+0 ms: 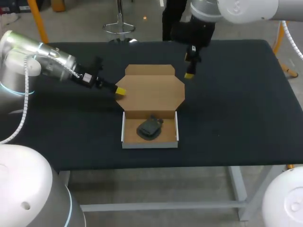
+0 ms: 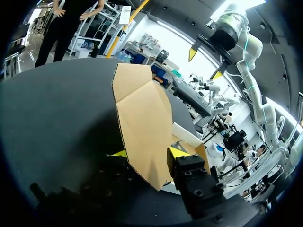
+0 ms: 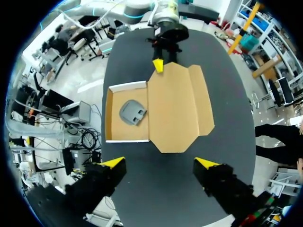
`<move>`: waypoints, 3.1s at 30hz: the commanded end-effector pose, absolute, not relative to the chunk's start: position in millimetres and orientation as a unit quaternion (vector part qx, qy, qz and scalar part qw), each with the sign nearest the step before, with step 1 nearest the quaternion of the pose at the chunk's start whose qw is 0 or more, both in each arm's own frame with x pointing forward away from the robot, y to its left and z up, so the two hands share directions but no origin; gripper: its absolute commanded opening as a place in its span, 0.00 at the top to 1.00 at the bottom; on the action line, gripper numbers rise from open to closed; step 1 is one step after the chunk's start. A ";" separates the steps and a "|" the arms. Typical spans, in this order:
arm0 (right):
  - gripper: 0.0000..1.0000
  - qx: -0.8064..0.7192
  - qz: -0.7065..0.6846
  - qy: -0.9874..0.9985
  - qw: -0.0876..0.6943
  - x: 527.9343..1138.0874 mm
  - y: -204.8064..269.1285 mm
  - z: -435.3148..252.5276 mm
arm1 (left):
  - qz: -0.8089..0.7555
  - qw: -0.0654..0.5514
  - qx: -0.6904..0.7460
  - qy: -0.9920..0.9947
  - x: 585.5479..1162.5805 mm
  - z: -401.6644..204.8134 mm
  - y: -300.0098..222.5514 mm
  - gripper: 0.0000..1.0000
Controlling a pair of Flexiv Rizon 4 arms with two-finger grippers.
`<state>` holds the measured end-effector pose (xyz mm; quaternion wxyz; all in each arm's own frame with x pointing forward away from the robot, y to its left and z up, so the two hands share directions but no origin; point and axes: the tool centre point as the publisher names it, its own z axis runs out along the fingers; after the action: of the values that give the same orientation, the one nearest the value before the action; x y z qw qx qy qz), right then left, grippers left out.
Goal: Assemble the packaging by folding the flat box into shape, placing the metal phone stand inside, and closing the box properly
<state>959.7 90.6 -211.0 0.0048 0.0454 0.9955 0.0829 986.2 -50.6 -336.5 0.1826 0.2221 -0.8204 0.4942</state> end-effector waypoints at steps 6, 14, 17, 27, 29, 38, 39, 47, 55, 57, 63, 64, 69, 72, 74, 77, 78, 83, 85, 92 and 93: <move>0.00 0.041 0.081 0.996 -0.002 967.2 94.8 -209.5 | 0.510 0.203 0.202 -0.811 989.0 -334.9 -58.7 0.61; 0.00 0.035 0.079 0.996 -0.002 969.1 98.2 -208.6 | 0.523 0.198 0.184 -0.808 985.1 -327.4 -63.3 0.68; 0.00 0.034 0.078 0.996 -0.001 969.1 99.2 -208.3 | 0.528 0.194 0.176 -0.807 984.3 -324.1 -64.8 0.73; 0.00 0.032 0.079 0.996 0.001 966.8 100.0 -206.7 | 0.540 0.163 0.149 -0.812 977.2 -320.2 -71.4 0.76; 0.00 0.032 0.079 0.996 0.001 966.3 100.2 -206.6 | 0.543 0.160 0.146 -0.812 975.8 -320.1 -72.0 0.76; 0.00 0.031 0.079 0.996 0.003 964.2 100.8 -205.3 | 0.549 0.144 0.138 -0.812 970.6 -320.1 -73.0 0.78; 0.00 0.031 0.079 0.996 0.003 964.1 100.8 -205.3 | 0.550 0.143 0.138 -0.811 970.2 -320.1 -72.8 0.79; 0.00 0.033 0.079 0.996 0.004 962.4 101.1 -205.0 | 0.561 0.141 0.131 -0.805 968.7 -318.3 -74.6 0.80; 0.00 0.032 0.077 0.996 0.003 962.0 102.2 -204.3 | 0.564 0.135 0.130 -0.804 968.7 -318.5 -78.0 0.79; 0.00 0.032 0.077 0.997 0.002 962.2 102.6 -204.4 | 0.565 0.133 0.131 -0.804 969.1 -318.6 -79.1 0.80; 0.00 0.032 0.076 0.997 0.002 962.7 103.7 -204.2 | 0.568 0.128 0.134 -0.802 969.0 -318.5 -80.4 0.86; 0.00 0.032 0.076 0.997 0.002 962.8 103.8 -204.2 | 0.568 0.127 0.134 -0.802 969.0 -318.4 -80.6 0.89; 0.00 0.031 0.076 0.997 0.002 963.0 104.6 -204.0 | 0.574 0.127 0.118 -0.800 966.9 -317.0 -80.3 1.00; 0.00 0.032 0.076 0.997 0.003 963.0 104.7 -203.7 | 0.577 0.123 0.107 -0.800 964.4 -315.6 -78.5 1.00; 0.00 0.032 0.076 0.997 0.003 962.9 104.7 -203.6 | 0.578 0.116 0.097 -0.802 962.1 -314.1 -77.3 1.00; 0.00 0.032 0.077 0.997 0.003 962.7 104.6 -203.5 | 0.580 0.107 0.082 -0.803 958.7 -311.6 -75.8 1.00; 0.00 0.032 0.077 0.997 0.003 962.7 104.6 -203.5 | 0.580 0.103 0.078 -0.805 957.8 -310.8 -75.7 1.00; 0.00 0.032 0.078 0.996 0.004 961.7 104.7 -202.3 | 0.580 0.103 0.078 -0.805 957.8 -310.8 -75.7 1.00; 0.00 0.031 0.078 0.996 0.005 961.3 104.7 -201.1 | 0.580 0.103 0.078 -0.805 957.8 -310.8 -75.7 1.00; 0.00 0.030 0.081 0.996 0.011 959.9 102.8 -197.6 | 0.580 0.103 0.078 -0.805 957.8 -310.8 -75.7 1.00; 0.00 0.028 0.082 0.996 0.012 959.9 102.7 -197.7 | 0.580 0.103 0.078 -0.805 957.8 -310.8 -75.7 1.00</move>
<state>963.1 104.8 -198.8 0.0095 0.0297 0.9963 0.0798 957.9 -76.7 -311.2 0.1022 0.0785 -0.8044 0.5799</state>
